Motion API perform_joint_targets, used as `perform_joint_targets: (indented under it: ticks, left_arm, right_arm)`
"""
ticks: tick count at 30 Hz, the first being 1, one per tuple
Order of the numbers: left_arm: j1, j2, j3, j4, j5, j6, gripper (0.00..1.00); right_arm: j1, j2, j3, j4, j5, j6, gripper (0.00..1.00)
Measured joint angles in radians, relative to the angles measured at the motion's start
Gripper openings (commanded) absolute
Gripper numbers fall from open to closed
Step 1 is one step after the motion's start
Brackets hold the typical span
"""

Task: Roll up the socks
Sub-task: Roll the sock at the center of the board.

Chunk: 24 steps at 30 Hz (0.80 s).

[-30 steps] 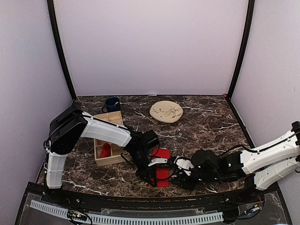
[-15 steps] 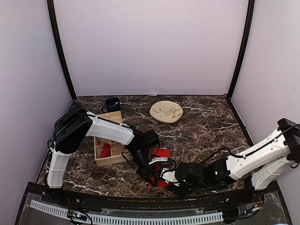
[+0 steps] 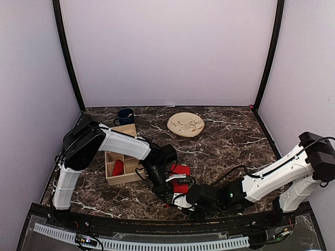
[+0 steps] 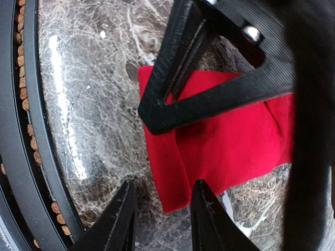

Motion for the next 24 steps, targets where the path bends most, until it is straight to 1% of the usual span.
perform_joint_targets:
  ticks: [7,11,19,22,24]
  left_arm:
    - [0.003,0.013,0.014,-0.02,0.012,0.009,0.0]
    - [0.005,0.016,0.018,-0.027,0.016,0.014,0.0]
    - [0.005,0.017,0.021,-0.034,0.016,0.014,0.0]
    - [0.005,0.019,0.023,-0.036,0.016,0.014,0.03]
    - [0.005,0.019,0.024,-0.038,0.014,0.014,0.08]
  right_arm:
    - [0.001,0.049,0.022,0.003,0.003,-0.04,0.24]
    - [0.001,0.055,0.026,0.002,0.003,-0.048,0.22]
    - [0.0,0.062,0.032,0.002,0.001,-0.063,0.11]
    - [-0.004,0.063,0.032,0.001,-0.002,-0.064,0.05]
    - [-0.011,0.063,0.032,0.0,-0.009,-0.06,0.03]
